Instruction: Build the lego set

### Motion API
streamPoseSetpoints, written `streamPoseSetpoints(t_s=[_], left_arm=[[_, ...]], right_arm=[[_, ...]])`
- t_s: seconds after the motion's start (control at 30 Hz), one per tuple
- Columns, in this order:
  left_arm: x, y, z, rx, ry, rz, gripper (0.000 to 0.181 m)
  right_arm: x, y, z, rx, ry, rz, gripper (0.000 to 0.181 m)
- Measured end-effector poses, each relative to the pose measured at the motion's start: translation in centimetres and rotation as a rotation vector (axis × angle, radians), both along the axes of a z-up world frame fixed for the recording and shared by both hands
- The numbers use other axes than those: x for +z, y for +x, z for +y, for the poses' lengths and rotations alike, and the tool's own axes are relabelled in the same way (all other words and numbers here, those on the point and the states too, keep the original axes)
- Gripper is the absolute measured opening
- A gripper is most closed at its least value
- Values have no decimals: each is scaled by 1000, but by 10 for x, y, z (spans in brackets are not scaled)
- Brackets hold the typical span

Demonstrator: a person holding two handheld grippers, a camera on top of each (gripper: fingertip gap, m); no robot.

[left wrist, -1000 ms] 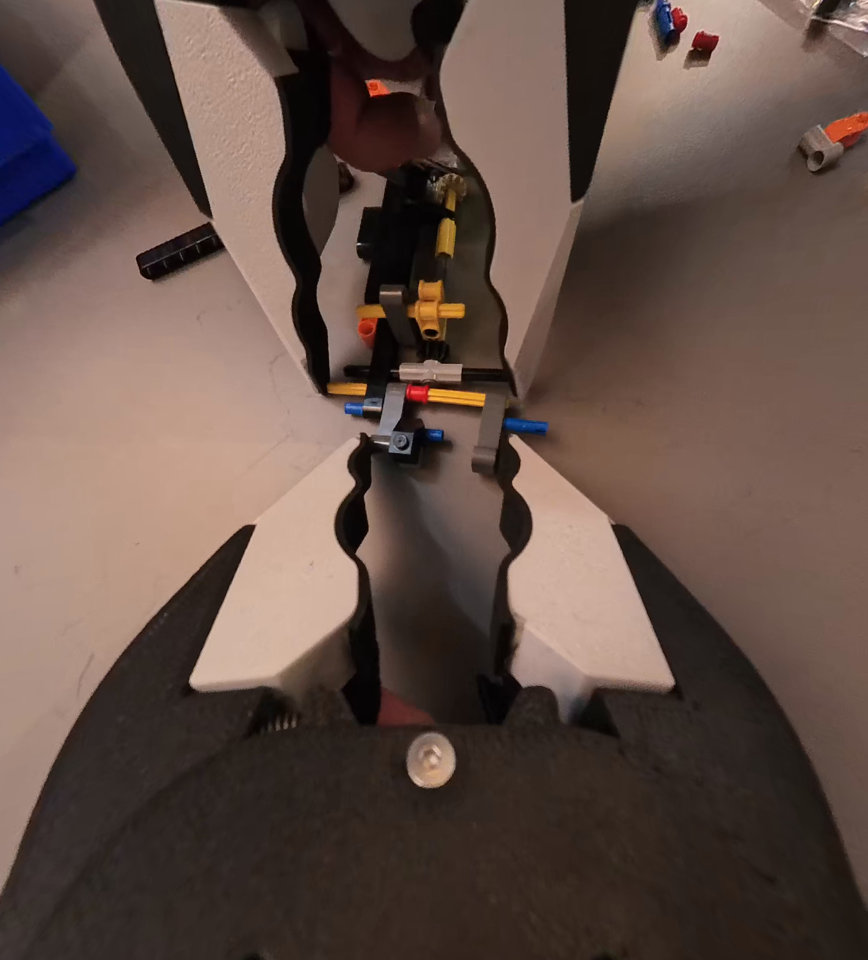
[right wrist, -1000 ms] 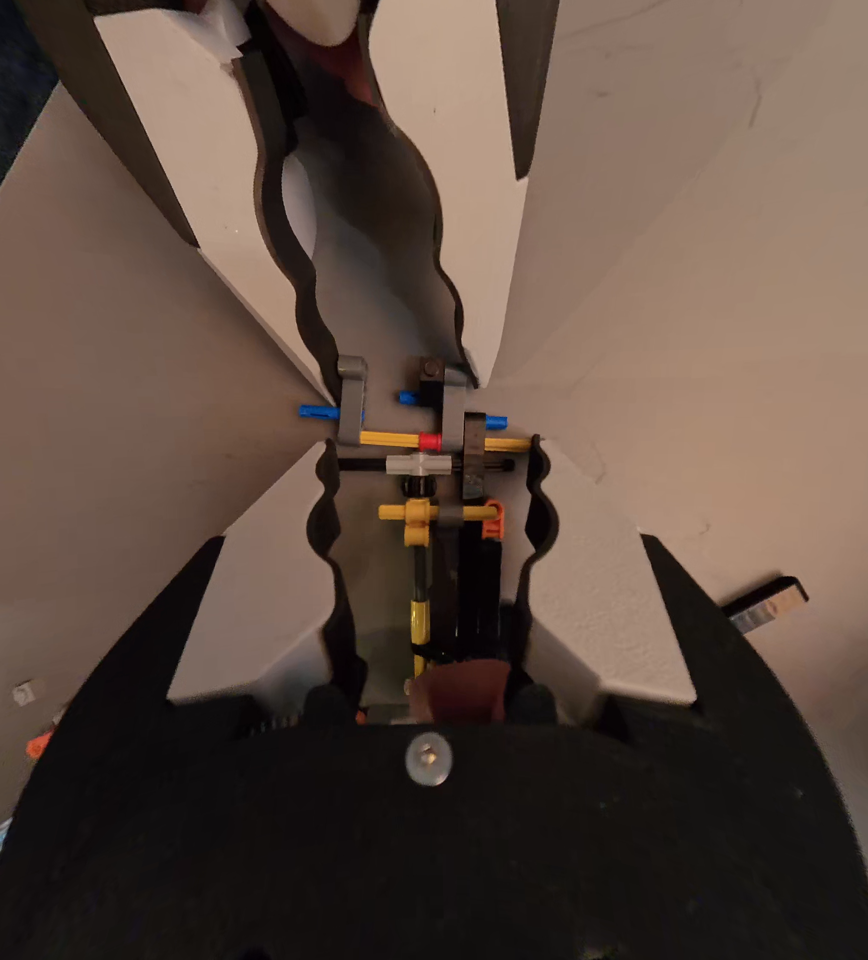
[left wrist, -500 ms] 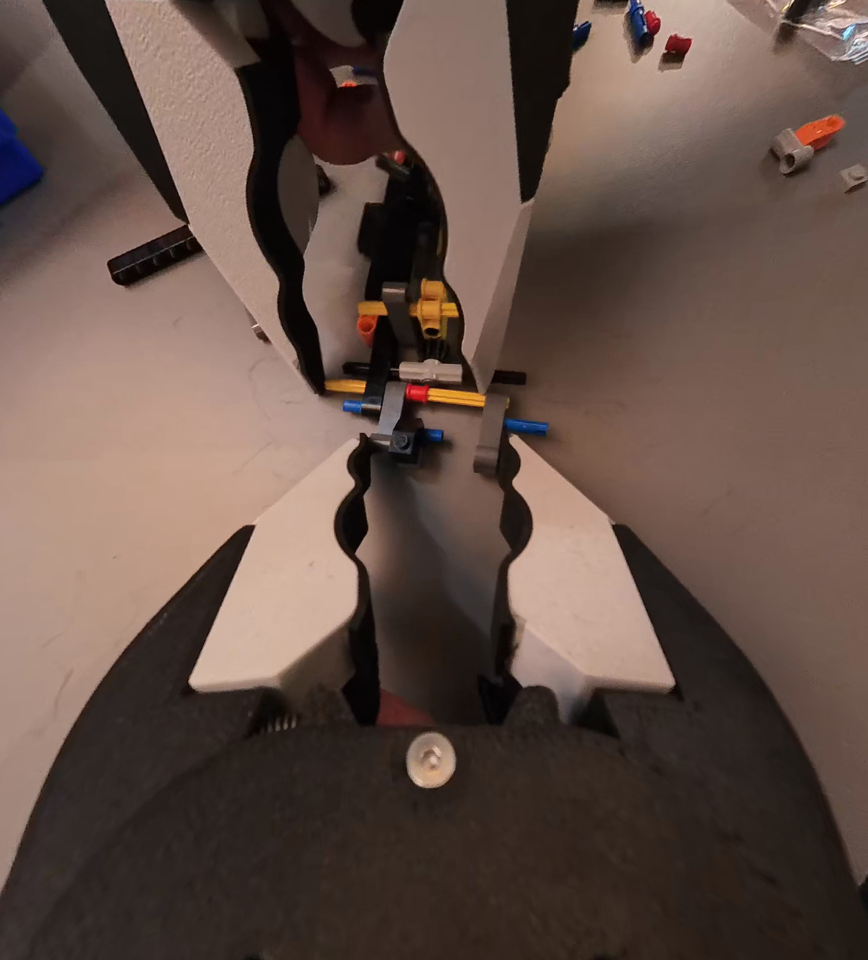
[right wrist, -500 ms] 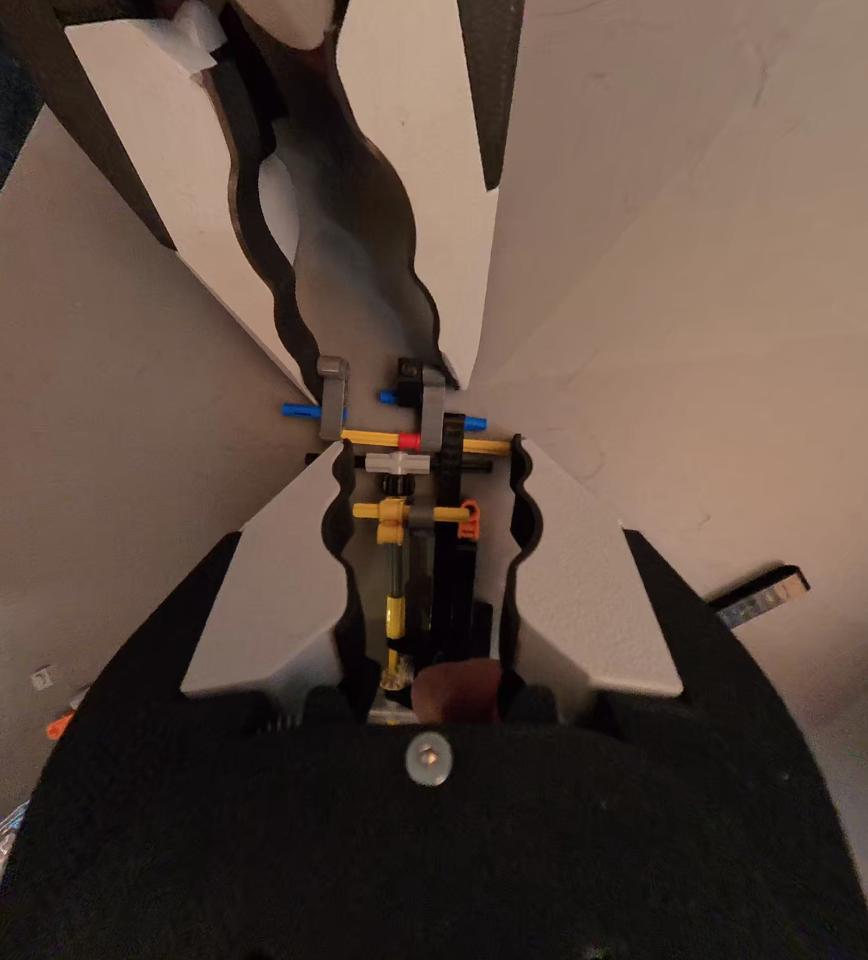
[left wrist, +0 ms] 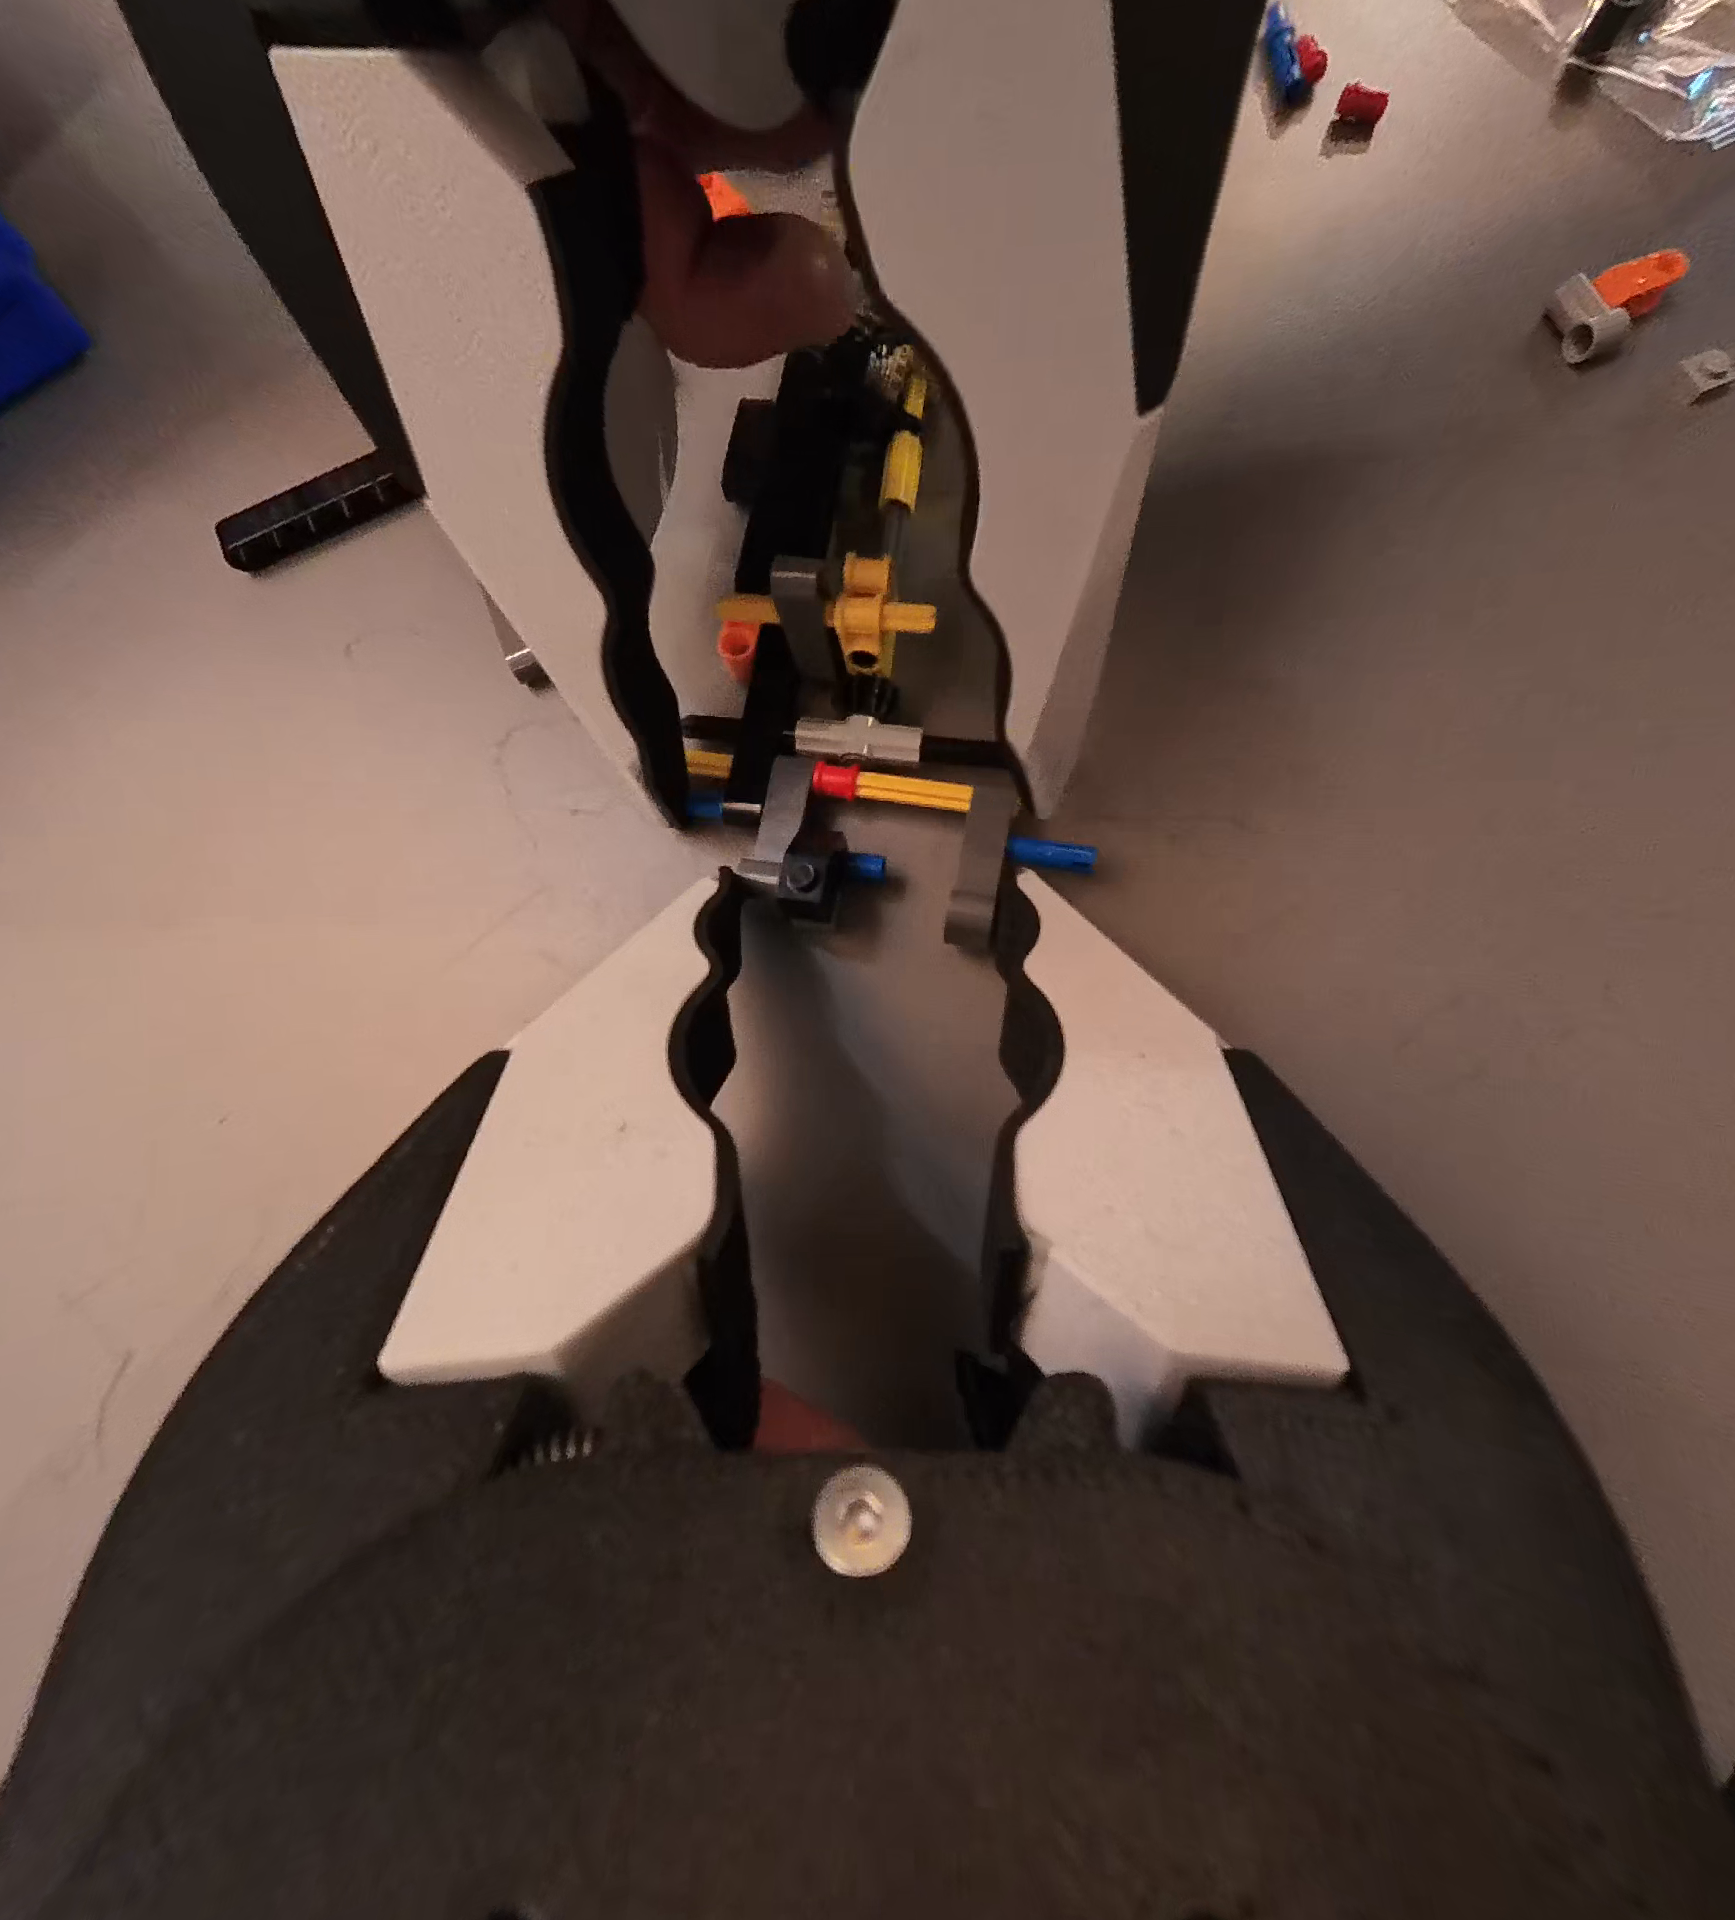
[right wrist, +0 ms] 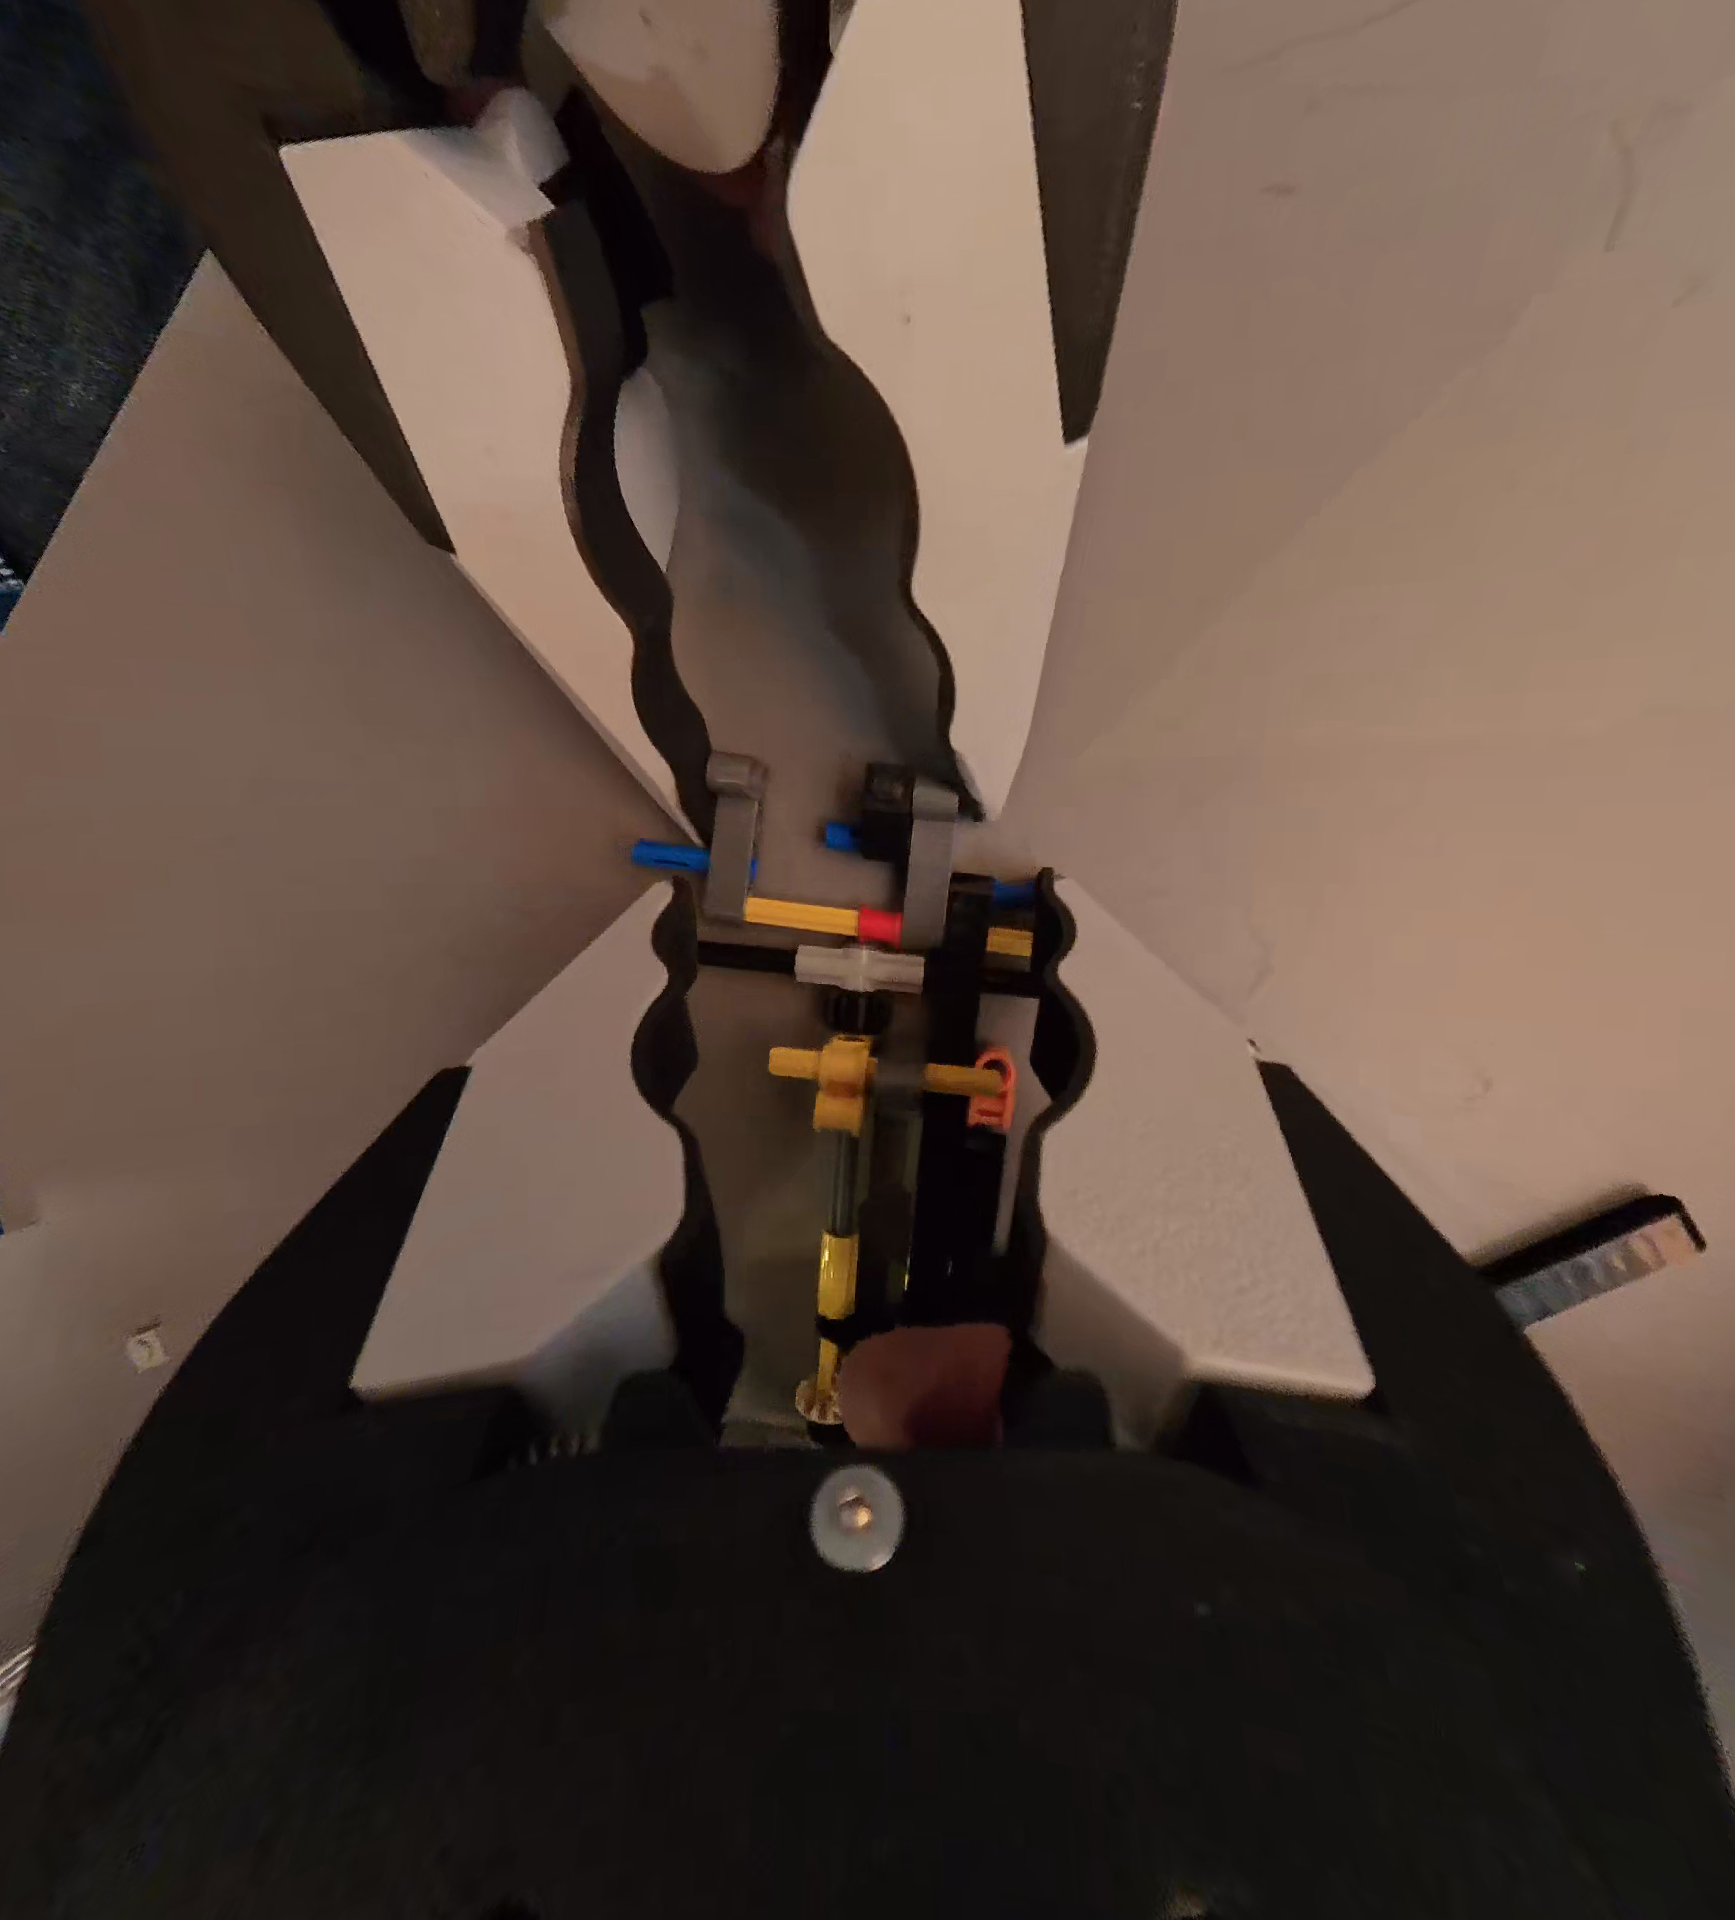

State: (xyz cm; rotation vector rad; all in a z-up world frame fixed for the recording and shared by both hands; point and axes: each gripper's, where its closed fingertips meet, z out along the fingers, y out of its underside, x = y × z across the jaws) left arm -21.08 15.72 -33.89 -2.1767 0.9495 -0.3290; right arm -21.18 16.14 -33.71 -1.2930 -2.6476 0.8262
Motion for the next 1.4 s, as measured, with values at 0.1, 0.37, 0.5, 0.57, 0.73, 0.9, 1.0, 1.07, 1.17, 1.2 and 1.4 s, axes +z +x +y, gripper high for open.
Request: streamPoseSetpoints(t_s=[0.1,0.37,0.5,0.57,0.73,0.9,1.0,1.07,1.17,1.2,1.4], left_arm=[[0,0,0,-1,1,3,47],[0,1,0,-3,0,0,47],[0,1,0,-4,1,-1,47],[0,1,1,-1,0,-1,47],[0,1,1,0,0,4,47],[0,1,1,1,1,4,47],[0,2,1,-3,-1,2,46],[0,4,0,-10,-6,-3,46],[0,4,0,-5,-4,-5,46],[0,4,0,-7,-5,-7,45],[0,3,1,3,-1,-6,45]], right_arm=[[1,0,0,1,-15,-3,62],[-1,4,6,-1,64,-12,65],[0,5,6,-24,59,-9,63],[0,6,5,-30,49,-6,59],[0,6,5,-38,29,-8,59],[0,6,5,-48,12,-7,60],[0,5,9,-53,17,-7,50],[0,6,10,-57,13,-7,42],[0,7,10,-75,13,-5,50],[0,8,10,-79,9,-9,60],[-1,8,6,-76,23,12,61]])
